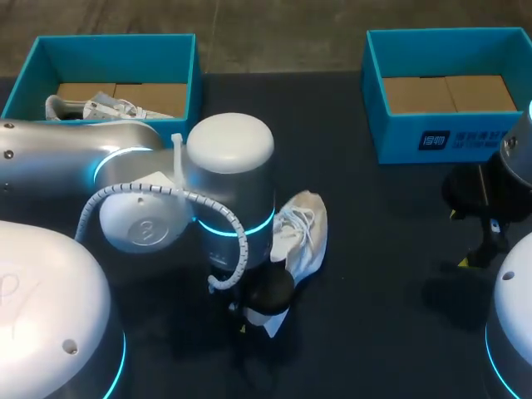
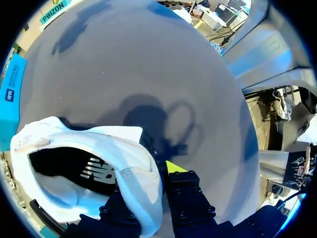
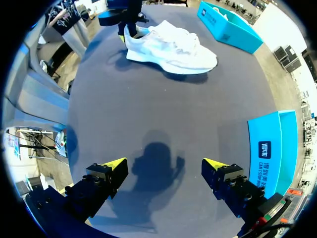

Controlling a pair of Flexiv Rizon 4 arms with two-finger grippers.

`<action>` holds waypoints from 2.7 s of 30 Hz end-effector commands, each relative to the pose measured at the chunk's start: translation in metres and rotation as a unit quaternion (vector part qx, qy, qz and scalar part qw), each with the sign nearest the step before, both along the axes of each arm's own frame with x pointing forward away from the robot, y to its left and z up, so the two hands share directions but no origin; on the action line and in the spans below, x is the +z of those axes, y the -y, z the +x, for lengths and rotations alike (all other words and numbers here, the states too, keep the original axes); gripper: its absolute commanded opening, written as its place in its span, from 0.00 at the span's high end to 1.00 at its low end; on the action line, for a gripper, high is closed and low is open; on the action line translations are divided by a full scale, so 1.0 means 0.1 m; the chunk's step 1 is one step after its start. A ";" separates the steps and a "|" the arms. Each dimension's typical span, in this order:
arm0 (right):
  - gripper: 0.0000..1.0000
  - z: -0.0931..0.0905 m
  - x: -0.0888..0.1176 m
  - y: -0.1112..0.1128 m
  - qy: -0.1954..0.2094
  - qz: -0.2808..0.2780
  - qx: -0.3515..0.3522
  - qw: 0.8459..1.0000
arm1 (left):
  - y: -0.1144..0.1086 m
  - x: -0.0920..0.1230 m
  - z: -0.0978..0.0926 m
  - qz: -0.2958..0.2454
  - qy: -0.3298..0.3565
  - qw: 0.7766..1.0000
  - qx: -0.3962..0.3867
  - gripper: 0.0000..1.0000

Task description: Take the shoe out of the shoebox, open the shoe tongue, remove and reinsert the insole, then place the shoe into the shoebox

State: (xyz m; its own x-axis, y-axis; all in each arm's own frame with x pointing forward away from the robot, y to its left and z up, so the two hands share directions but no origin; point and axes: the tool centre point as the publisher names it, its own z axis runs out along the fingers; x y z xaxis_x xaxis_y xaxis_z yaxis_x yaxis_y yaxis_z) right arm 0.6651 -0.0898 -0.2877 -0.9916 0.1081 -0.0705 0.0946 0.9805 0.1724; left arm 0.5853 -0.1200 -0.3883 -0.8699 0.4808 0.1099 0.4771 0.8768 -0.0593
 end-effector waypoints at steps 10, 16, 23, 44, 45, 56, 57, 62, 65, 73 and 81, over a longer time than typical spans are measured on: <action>0.00 -0.02 0.00 0.01 0.002 0.000 0.001 1.000 | -0.45 0.69 0.21 -0.033 -0.010 0.999 0.042 1.00; 0.00 -0.02 0.00 0.01 0.002 0.000 0.001 1.000 | -0.66 1.07 0.40 -0.022 -0.023 0.998 0.063 1.00; 0.00 -0.02 0.00 0.01 0.002 0.000 0.001 1.000 | -1.00 1.72 0.65 -0.043 -0.007 0.997 0.062 1.00; 0.00 -0.02 0.00 0.01 0.002 0.000 0.001 1.000 | -1.66 2.90 1.39 0.002 0.029 0.989 0.144 1.00; 0.00 -0.02 0.00 0.01 0.002 0.000 0.001 1.000 | -1.66 2.90 1.39 0.002 0.029 0.989 0.144 1.00; 0.00 -0.02 0.00 0.01 0.002 0.000 0.001 1.000 | -1.66 2.90 1.39 0.002 0.029 0.989 0.144 1.00; 0.00 -0.02 0.00 0.01 0.002 0.000 0.001 1.000 | -1.66 2.90 1.39 0.002 0.029 0.989 0.144 1.00; 0.00 -0.02 0.00 0.01 0.002 0.000 0.001 1.000 | -2.10 2.85 1.62 -0.001 0.010 0.986 0.164 1.00; 0.00 -0.02 0.00 0.01 0.002 0.000 0.001 1.000 | -2.36 2.86 1.79 -0.001 0.008 0.982 0.187 1.00; 0.00 -0.02 0.00 0.01 0.002 0.000 0.001 1.000 | -2.94 2.94 2.19 0.006 0.026 0.978 0.207 1.00; 0.00 -0.02 0.00 0.01 0.002 0.000 0.001 1.000 | -3.50 2.88 2.70 -0.009 0.023 0.977 0.212 1.00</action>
State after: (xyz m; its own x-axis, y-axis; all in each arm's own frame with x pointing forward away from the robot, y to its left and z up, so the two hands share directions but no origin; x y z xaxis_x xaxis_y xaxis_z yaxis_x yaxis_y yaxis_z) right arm 0.6651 -0.0898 -0.2877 -0.9916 0.1082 -0.0706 0.0947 0.9805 0.1724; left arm 0.8374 0.2092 -0.1005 -0.9955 0.0881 0.0340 0.0870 0.9957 -0.0325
